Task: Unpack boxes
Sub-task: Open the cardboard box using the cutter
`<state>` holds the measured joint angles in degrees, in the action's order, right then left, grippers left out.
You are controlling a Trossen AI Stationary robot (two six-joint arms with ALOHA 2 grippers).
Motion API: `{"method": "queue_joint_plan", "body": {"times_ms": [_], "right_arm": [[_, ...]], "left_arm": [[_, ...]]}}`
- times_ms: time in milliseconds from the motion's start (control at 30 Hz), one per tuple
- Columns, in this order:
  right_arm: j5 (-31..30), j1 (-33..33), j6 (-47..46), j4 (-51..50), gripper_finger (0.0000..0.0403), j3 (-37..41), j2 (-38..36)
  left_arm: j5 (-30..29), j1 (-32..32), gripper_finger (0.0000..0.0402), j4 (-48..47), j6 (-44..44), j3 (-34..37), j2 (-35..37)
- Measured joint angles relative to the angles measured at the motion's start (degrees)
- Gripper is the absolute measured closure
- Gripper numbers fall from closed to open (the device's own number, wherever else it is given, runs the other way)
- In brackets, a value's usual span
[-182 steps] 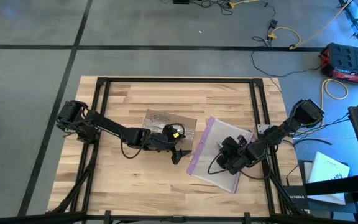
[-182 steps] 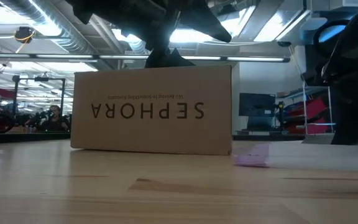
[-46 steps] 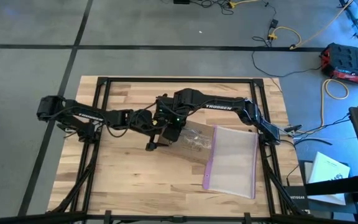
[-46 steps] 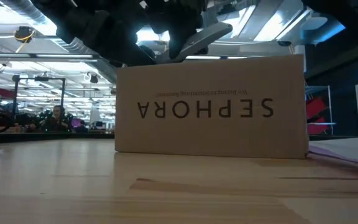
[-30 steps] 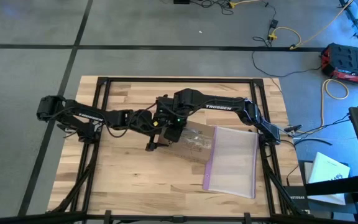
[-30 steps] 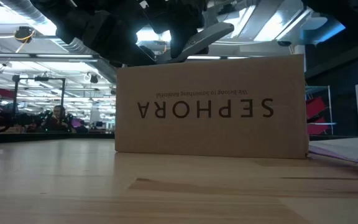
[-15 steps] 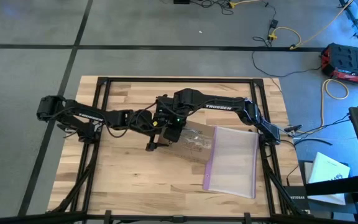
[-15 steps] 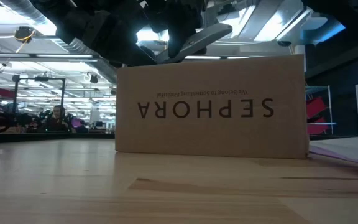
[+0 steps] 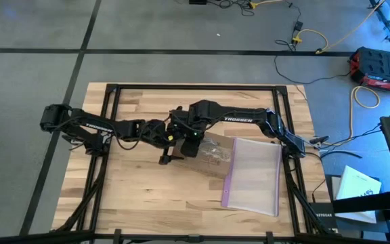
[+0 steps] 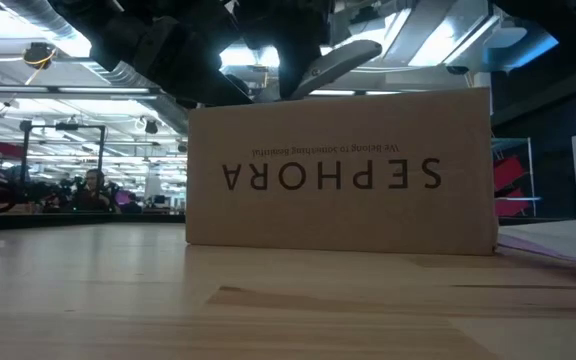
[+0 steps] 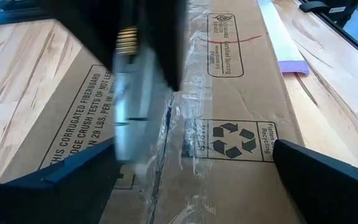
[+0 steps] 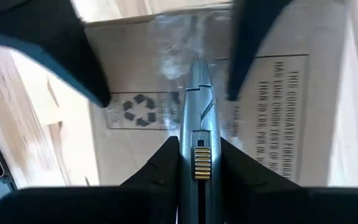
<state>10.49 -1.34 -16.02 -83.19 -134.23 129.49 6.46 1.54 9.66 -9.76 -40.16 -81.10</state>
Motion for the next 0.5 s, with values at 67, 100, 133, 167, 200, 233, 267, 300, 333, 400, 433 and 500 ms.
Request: {"method": "queue_joint_plan", "body": {"times_ms": [67,100,133,167,200,233,267,300,333,400,433,500], "right_arm": [[-0.48,0.36,-0.19,0.22,0.0346,0.0,0.0],[-0.46,0.54,-0.23,0.23,0.0346,0.0,-0.02],[-0.6,0.73,-0.25,0.37,0.0346,0.0,-0.04],[-0.9,0.81,-0.31,0.63,0.0346,0.0,-0.08],[-0.96,1.02,-0.49,0.78,0.0346,0.0,-0.11],[-0.98,1.0,-0.49,0.95,0.0346,0.0,-0.13],[-1.22,1.0,-0.49,0.97,0.0346,0.0,-0.15],[-1.79,1.0,-0.49,0.93,0.0346,0.0,-0.15],[-2.0,1.0,-0.47,0.99,0.0346,0.0,-0.15],[-2.05,0.98,-0.26,1.16,0.0346,0.0,-0.11],[-2.33,0.95,-0.21,1.34,0.0346,0.0,-0.11],[-2.58,0.85,-0.19,2.16,0.0346,0.0,-0.11]], "left_arm": [[0.0,0.0,0.0002,0.0,0.07,0.0,0.0],[0.0,0.0,0.0002,0.01,0.09,0.0,0.0],[0.0,0.0,0.0002,0.0,0.09,0.0,0.0],[-0.02,0.0,0.0002,-0.01,0.11,0.0,-0.02],[-0.02,0.0,0.0002,0.01,0.11,0.02,0.0],[-0.02,0.0,0.0002,-0.01,0.11,0.02,0.0],[-0.02,0.0,0.0002,0.0,0.13,0.02,-0.01],[-0.02,0.0,0.0002,0.01,0.14,0.02,-0.02],[-0.02,0.0,0.0002,0.01,0.15,0.02,0.0],[-0.04,0.0,0.0002,-0.01,0.25,0.04,0.0],[-0.04,0.0,0.0002,-0.01,0.41,0.05,0.0],[-0.09,0.02,0.0002,-0.08,0.49,0.07,-0.02]]}}
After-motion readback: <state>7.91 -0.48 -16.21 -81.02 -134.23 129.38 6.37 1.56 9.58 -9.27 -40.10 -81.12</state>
